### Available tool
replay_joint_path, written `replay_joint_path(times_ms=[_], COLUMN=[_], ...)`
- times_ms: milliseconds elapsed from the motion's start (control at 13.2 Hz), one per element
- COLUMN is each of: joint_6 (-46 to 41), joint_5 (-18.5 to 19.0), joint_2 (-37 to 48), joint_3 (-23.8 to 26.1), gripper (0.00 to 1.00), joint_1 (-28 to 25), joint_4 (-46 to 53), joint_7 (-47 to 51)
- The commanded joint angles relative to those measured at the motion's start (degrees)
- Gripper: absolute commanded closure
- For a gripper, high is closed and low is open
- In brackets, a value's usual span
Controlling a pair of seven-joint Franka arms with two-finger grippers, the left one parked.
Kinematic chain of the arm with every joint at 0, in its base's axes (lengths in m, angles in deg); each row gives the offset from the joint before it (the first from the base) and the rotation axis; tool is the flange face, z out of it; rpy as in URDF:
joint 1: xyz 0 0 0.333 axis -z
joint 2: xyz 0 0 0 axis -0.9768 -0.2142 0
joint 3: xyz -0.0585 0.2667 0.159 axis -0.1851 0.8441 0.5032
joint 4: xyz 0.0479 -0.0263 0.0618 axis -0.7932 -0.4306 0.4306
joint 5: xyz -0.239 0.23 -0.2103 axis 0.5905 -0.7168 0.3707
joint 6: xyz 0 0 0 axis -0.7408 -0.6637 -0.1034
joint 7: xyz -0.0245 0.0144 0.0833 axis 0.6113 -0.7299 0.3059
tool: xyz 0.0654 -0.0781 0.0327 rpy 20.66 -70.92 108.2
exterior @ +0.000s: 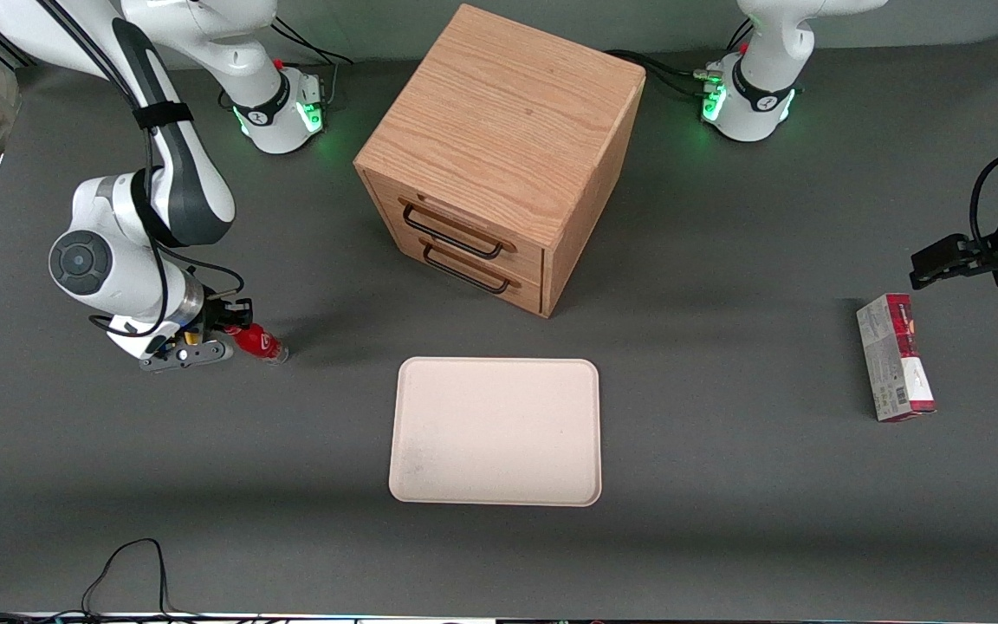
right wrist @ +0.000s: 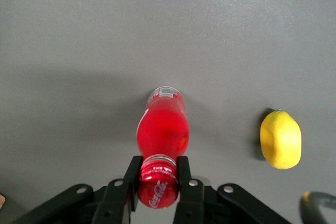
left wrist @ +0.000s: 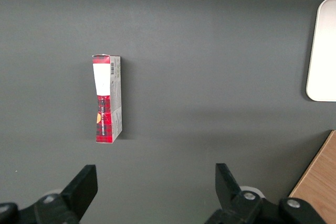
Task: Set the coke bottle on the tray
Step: 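Close the right gripper around the bottle's cap end and lift, then carry the held bottle with the right gripper onto the cream tray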
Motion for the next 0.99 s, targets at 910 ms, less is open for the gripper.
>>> replay_joint_path(times_ms=[910], joint_6=[-53.2], joint_5=[-4.7], joint_2=[-12.8], joint_3=[-0.2], gripper=[1.0], joint_1=[-0.1], joint_4=[56.8], joint_7=[3.8])
